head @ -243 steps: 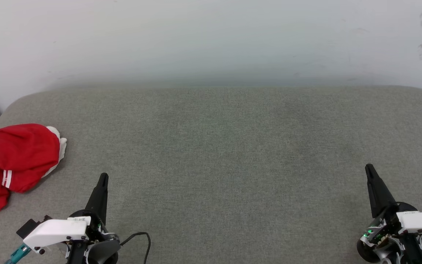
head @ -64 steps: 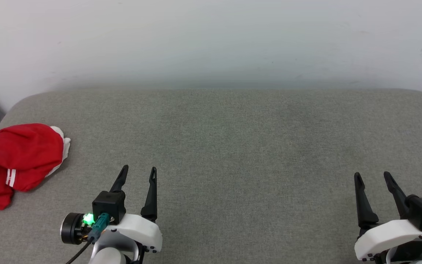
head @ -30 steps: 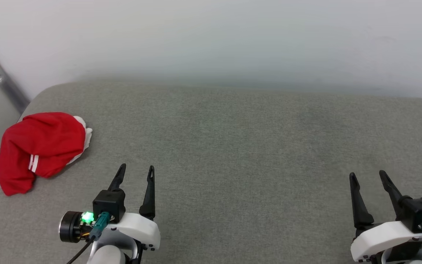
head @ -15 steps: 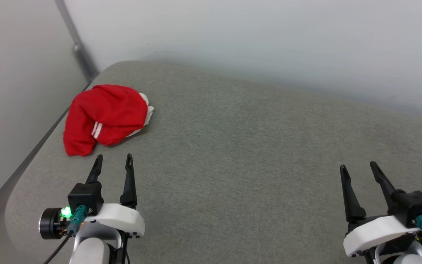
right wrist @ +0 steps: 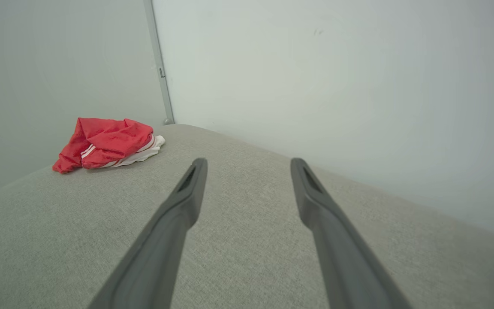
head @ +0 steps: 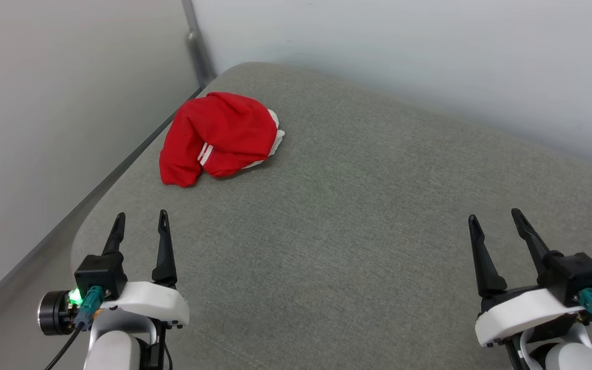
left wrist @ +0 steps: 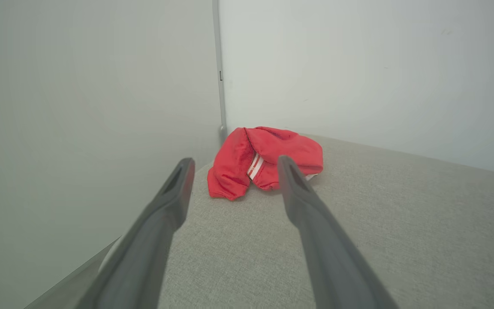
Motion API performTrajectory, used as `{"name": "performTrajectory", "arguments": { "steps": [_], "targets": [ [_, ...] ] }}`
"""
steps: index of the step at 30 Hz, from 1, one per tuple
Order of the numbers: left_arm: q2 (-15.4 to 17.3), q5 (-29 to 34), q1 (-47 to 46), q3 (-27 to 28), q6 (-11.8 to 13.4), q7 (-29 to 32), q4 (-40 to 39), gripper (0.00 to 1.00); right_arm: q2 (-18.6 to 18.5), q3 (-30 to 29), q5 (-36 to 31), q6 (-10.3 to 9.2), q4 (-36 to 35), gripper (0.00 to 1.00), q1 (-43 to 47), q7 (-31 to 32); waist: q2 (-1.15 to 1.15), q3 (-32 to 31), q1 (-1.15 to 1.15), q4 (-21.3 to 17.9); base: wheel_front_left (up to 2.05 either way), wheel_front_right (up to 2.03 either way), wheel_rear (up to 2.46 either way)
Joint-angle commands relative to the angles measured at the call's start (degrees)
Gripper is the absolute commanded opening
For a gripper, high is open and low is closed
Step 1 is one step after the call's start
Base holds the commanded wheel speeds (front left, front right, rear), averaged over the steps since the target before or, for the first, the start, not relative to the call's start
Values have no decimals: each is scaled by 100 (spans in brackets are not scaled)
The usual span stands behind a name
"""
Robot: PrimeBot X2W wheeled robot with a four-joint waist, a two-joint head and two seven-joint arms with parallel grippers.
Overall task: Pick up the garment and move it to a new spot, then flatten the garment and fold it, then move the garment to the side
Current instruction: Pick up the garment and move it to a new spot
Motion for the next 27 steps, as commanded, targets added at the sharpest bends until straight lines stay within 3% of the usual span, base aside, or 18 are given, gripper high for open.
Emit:
{"name": "performTrajectory", "arguments": {
  "steps": [1, 9, 17, 23, 27],
  "targets": [
    [-29, 21, -86, 8, -33, -16, -25, 100, 6, 1, -7, -2, -48, 100, -64, 16, 0, 60, 0, 93, 0, 0, 0],
    [-52, 51, -357, 75, -105, -16, 46, 100, 7, 88, -72, -2, -191, 100, -174, 117, 0, 233, 0, 92, 0, 0, 0],
    [49, 15, -1374, 120, -290, -16, 133, 100, -25, 156, -251, -2, -461, 100, -370, 345, 0, 712, 0, -175, 0, 0, 0],
    [444, -78, -2741, 97, -460, 153, 866, 100, -219, 207, -239, -2, -734, 100, -674, 519, 0, 1353, 0, -564, 0, 0, 0],
    [894, -238, -3600, 54, -572, 928, 1590, 100, -328, 278, -191, -2, -830, 100, -881, 558, 0, 1785, 0, -890, 0, 0, 0]
  ]
}}
